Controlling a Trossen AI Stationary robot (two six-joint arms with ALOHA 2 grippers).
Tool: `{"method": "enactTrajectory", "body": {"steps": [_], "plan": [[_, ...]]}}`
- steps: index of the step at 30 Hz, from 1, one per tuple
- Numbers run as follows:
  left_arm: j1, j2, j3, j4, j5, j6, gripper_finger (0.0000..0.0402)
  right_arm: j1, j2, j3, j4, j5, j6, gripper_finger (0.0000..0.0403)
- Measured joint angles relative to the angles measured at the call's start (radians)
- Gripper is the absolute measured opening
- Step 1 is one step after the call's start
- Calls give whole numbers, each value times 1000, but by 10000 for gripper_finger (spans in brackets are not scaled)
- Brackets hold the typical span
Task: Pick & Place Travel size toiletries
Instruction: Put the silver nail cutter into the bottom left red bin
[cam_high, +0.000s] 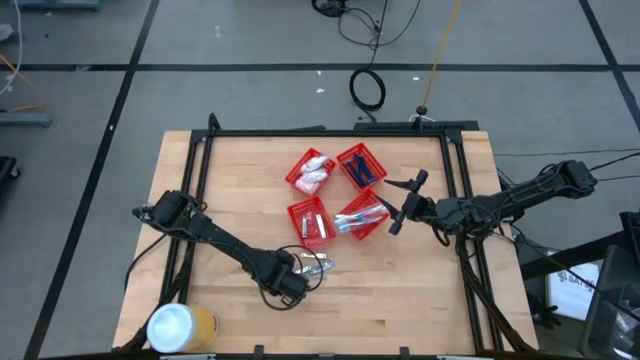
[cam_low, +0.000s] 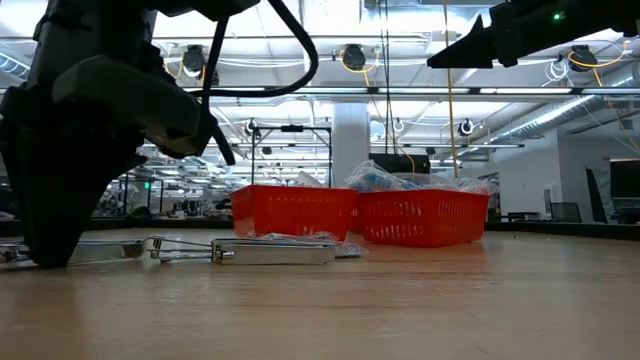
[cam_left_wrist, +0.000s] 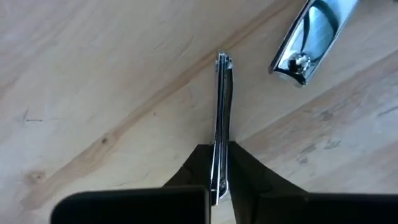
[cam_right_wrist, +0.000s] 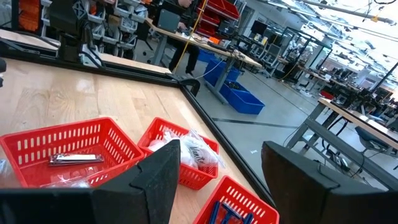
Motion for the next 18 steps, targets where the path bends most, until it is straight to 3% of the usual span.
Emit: {"method": "enactTrajectory", "body": {"steps": [6, 10, 14, 18], "plan": [[-1, -17, -5, -61, -15, 51, 27, 0, 0, 0, 0, 0, 0, 212], [-7, -79, -7, -127, -86, 51, 10, 0, 0, 0, 0, 0, 0, 212], [-14, -173, -5, -147, -226, 47, 20, 0, 0, 0, -2, 0, 0, 212], [-17, -278, -4, -139, -452, 73, 17, 0, 0, 0, -2, 0, 0, 212]]}}
